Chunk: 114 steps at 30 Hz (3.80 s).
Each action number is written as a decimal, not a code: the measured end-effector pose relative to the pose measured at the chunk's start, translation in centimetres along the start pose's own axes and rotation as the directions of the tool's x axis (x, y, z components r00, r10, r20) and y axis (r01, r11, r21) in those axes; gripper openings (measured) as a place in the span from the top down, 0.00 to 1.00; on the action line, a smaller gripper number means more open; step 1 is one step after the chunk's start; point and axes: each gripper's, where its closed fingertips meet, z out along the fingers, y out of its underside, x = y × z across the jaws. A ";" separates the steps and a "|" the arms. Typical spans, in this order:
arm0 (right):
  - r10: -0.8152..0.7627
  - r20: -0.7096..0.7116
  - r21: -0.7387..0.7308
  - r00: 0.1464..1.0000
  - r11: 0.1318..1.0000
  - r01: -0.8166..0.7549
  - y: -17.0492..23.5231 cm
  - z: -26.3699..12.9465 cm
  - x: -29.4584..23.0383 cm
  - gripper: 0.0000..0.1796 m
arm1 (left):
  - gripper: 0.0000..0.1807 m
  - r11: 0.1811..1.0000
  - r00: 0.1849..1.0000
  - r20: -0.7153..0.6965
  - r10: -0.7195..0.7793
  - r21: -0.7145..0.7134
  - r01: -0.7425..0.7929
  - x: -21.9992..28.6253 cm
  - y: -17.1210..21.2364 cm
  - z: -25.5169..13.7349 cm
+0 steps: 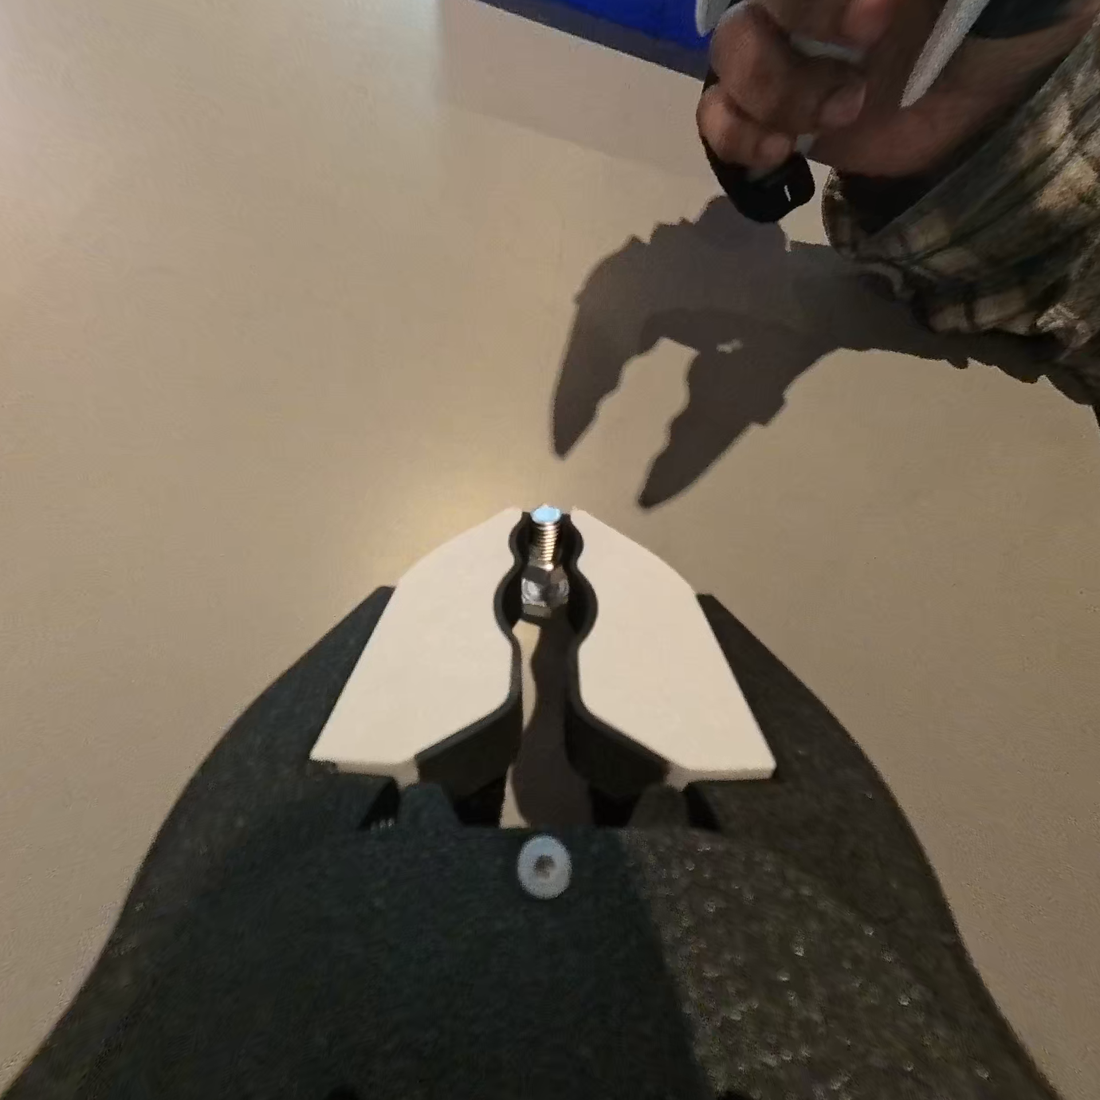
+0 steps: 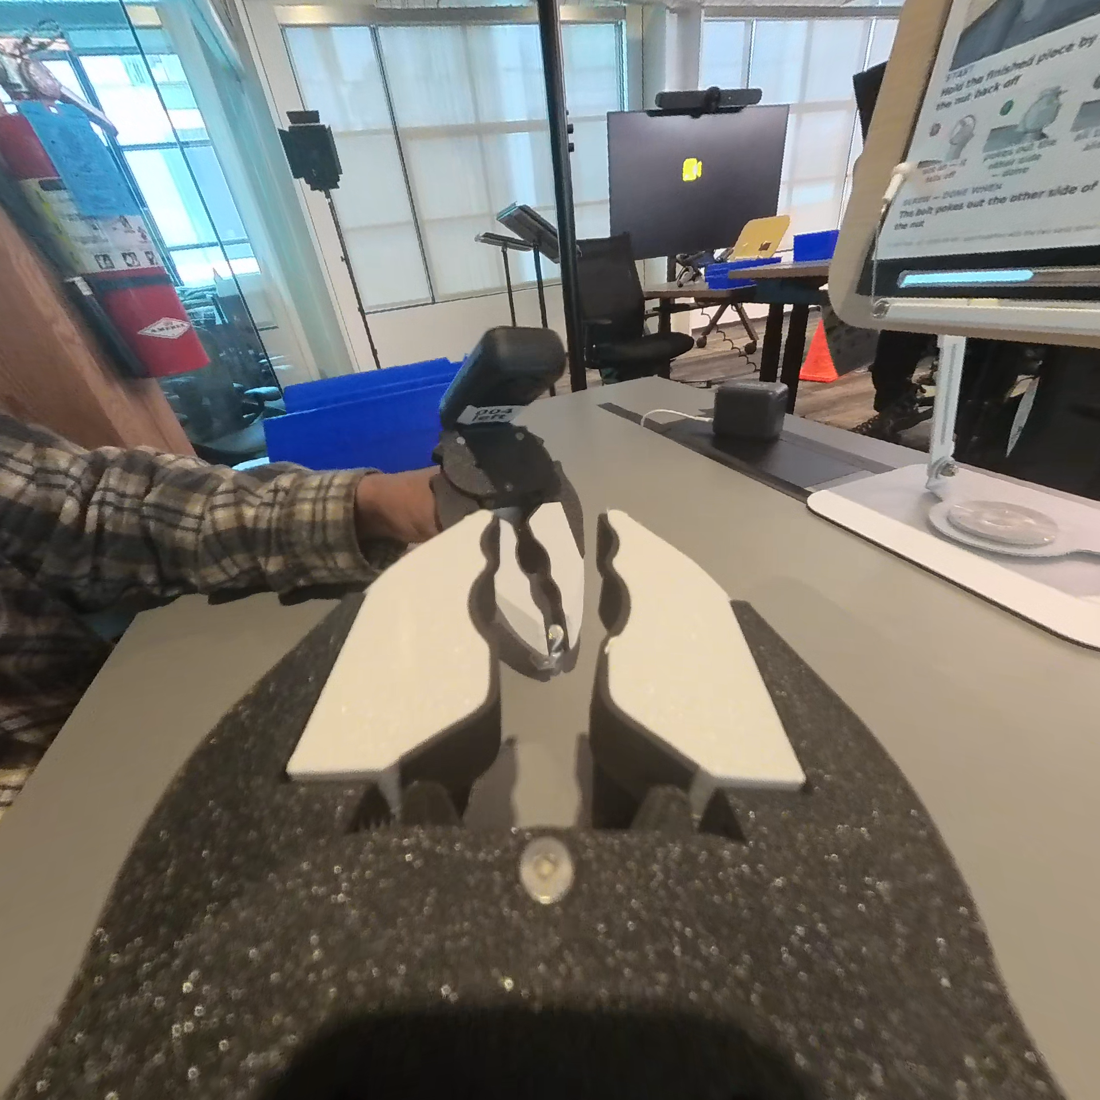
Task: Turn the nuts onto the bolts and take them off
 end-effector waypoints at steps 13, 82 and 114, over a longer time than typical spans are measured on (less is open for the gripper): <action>-0.033 0.002 -0.030 0.999 0.999 0.033 0.1 0.0 -0.3 0.81 | 0.92 0.996 0.999 -0.028 0.039 -0.074 -0.041 -0.1 1.0 -1.2; -0.024 0.344 -0.548 0.939 0.807 0.222 0.3 7.6 -5.1 0.95 | 0.85 0.919 0.997 -0.060 0.045 0.395 -0.018 5.7 -6.8 -5.6; -0.148 0.014 -0.272 0.989 0.951 0.146 -5.7 6.9 -2.4 0.65 | 0.92 0.817 0.995 0.053 0.090 0.568 -0.104 6.7 -10.1 -9.5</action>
